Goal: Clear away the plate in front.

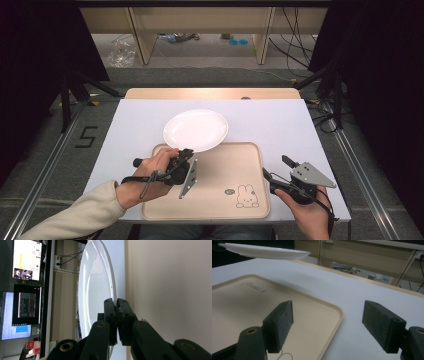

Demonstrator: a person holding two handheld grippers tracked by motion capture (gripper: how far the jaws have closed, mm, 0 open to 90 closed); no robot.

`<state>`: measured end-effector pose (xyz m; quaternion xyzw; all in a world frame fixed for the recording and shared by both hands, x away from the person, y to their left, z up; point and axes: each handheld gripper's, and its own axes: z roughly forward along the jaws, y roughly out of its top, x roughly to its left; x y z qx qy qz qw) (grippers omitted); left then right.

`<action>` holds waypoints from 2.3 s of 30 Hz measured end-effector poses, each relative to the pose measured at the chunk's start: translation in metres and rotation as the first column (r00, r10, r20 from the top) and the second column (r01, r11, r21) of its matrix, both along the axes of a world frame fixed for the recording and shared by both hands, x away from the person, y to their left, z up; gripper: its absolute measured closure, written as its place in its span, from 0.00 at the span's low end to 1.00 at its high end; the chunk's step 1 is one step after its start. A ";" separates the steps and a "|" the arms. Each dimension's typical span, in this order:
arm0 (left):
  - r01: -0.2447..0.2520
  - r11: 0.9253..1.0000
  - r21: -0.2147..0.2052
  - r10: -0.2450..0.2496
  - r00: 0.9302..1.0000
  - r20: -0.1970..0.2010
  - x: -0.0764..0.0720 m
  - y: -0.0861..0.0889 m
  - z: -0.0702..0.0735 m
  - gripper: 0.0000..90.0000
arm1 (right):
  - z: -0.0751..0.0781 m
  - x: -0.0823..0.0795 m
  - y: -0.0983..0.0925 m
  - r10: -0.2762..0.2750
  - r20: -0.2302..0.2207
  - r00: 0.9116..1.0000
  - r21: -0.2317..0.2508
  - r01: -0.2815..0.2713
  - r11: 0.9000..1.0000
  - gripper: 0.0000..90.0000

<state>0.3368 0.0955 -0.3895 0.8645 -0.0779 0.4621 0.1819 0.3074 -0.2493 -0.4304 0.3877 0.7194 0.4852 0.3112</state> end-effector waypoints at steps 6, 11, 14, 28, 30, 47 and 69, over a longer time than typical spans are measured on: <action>0.012 1.000 -0.001 -0.012 1.000 0.001 -0.005 0.000 0.000 0.96 | 0.000 0.000 0.001 -0.002 0.008 1.000 0.003 0.002 1.000 0.29; 0.024 1.000 -0.001 -0.024 1.000 -0.001 -0.011 0.000 0.000 0.96 | 0.000 0.000 0.001 -0.003 0.009 1.000 0.003 0.003 1.000 0.29; 0.031 1.000 0.002 -0.031 1.000 -0.004 -0.015 0.000 -0.001 0.96 | 0.000 0.000 0.000 -0.001 0.000 1.000 0.000 0.001 1.000 0.29; 0.054 0.999 0.006 -0.054 0.998 -0.021 -0.028 0.003 -0.004 0.96 | 0.000 0.000 0.000 -0.006 0.008 1.000 0.004 0.006 1.000 0.29; 0.056 0.998 0.006 -0.056 0.998 -0.024 -0.030 0.003 -0.005 0.96 | 0.000 0.000 0.001 -0.005 0.007 1.000 0.003 0.005 1.000 0.29; 0.076 0.997 0.019 -0.075 0.996 -0.044 -0.041 0.006 -0.011 0.96 | 0.000 0.000 0.001 -0.005 0.008 1.000 0.003 0.005 1.000 0.29; 0.101 0.994 0.035 -0.098 0.992 -0.079 -0.053 0.004 -0.024 0.96 | 0.000 0.000 0.001 -0.006 0.009 1.000 0.003 0.006 1.000 0.29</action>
